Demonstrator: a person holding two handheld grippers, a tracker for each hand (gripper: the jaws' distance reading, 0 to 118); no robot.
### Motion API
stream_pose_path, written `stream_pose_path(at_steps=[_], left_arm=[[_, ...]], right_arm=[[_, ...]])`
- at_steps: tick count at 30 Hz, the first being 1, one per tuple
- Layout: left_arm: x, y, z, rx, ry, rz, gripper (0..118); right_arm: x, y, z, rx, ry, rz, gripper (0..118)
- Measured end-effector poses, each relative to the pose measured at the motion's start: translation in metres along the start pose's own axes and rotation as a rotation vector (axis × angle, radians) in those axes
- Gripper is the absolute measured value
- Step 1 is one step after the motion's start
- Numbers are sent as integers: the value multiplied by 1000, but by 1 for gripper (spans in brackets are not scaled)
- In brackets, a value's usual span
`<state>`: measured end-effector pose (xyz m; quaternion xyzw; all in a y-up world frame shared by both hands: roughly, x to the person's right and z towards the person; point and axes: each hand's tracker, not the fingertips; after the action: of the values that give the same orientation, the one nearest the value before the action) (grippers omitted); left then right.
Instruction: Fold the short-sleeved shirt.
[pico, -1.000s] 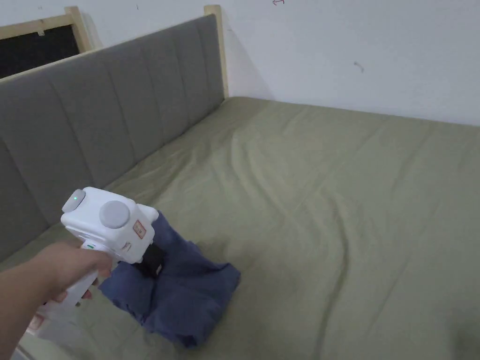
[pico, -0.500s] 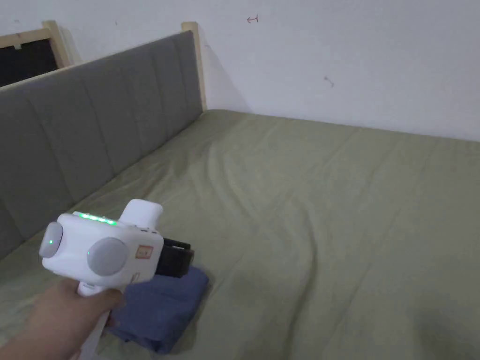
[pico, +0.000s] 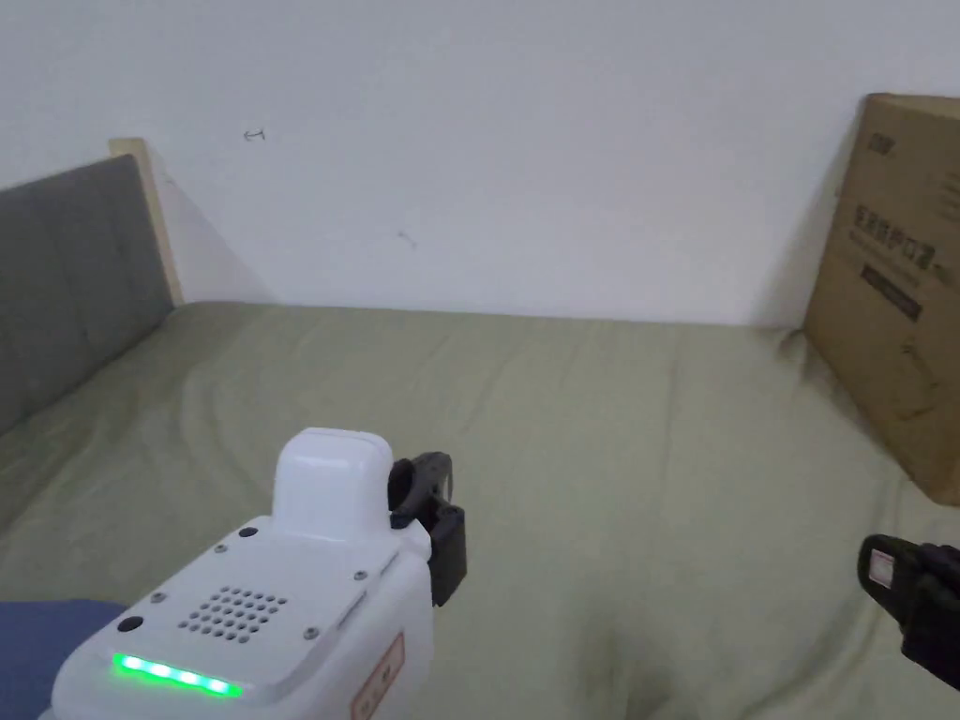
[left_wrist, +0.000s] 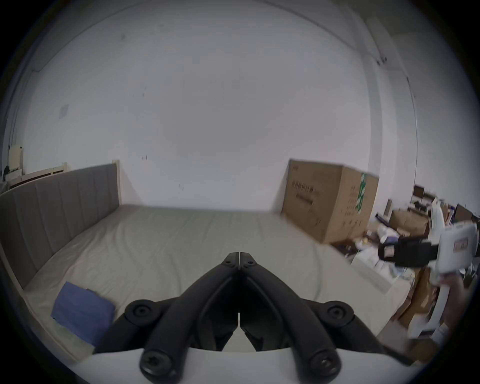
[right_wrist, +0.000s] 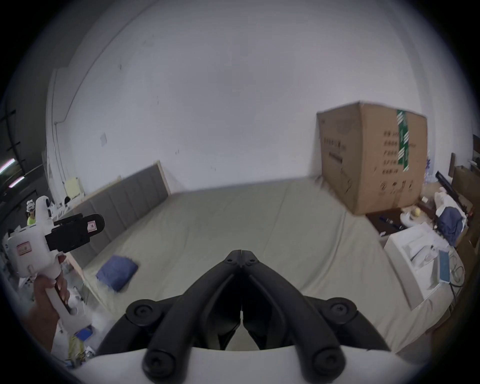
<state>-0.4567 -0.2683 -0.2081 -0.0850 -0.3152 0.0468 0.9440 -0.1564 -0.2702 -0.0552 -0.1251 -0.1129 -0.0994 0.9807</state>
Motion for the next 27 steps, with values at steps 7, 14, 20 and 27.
stream_pose_path(at_steps=[7, 14, 20, 27], left_arm=[[47, -6, 25, 148, 96, -101, 0], [67, -56, 60, 207, 199, -169, 0], [64, -66, 75, 205, 231, -140, 0], [63, -65, 82, 185, 188, -136, 113]], right_arm=[[-3, -11, 51, 364, -94, 101, 0], [0, -60, 67, 428, -245, 183, 0], [-4, -77, 78, 402, -255, 164, 0], [-17, -77, 81, 402, -256, 204, 71]])
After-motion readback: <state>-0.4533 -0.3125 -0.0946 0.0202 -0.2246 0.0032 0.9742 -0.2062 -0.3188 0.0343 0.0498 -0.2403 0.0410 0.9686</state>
